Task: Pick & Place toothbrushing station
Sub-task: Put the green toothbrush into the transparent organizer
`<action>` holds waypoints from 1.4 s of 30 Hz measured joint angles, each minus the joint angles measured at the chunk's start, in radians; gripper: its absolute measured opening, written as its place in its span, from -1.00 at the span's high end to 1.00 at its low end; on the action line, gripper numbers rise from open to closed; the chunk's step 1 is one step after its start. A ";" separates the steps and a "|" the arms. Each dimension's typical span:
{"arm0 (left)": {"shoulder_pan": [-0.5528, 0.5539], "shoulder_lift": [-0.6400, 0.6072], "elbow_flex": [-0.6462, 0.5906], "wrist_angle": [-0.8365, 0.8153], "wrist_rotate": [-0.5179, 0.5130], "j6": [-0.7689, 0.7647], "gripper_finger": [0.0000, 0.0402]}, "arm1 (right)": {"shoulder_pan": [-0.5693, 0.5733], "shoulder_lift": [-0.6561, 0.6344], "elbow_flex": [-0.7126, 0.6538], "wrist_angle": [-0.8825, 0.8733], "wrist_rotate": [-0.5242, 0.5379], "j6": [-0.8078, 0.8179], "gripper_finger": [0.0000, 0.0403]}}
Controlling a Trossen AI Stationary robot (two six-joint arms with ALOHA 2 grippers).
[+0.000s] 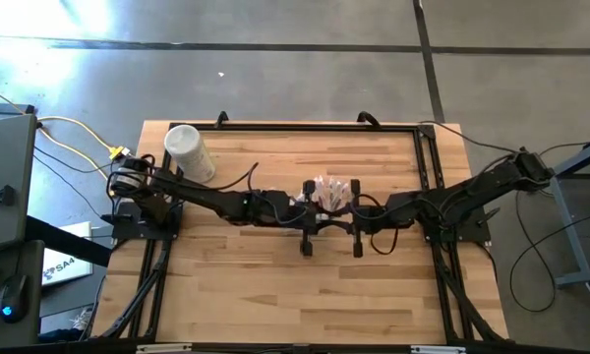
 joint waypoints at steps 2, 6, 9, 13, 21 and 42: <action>0.000 0.000 0.000 0.001 0.002 0.035 0.70 | 0.000 0.000 0.000 -0.005 0.006 -0.003 0.89; 0.000 0.000 0.000 0.003 0.003 0.032 0.53 | 0.000 0.000 0.000 -0.008 0.012 -0.005 0.91; -0.001 0.000 0.000 -0.001 0.002 0.023 0.38 | 0.009 -0.009 0.000 -0.022 0.038 -0.008 0.91; -0.001 0.000 0.001 -0.001 -0.002 -0.008 0.14 | 0.040 -0.038 0.000 -0.072 0.161 -0.008 0.91; -0.002 0.000 0.002 -0.036 -0.074 -0.011 -0.30 | 0.180 -0.143 0.000 -0.302 0.470 0.109 0.91; -0.002 -0.128 0.001 -0.261 -0.101 -0.072 -0.40 | 0.381 -0.542 -0.447 0.123 0.427 0.097 0.91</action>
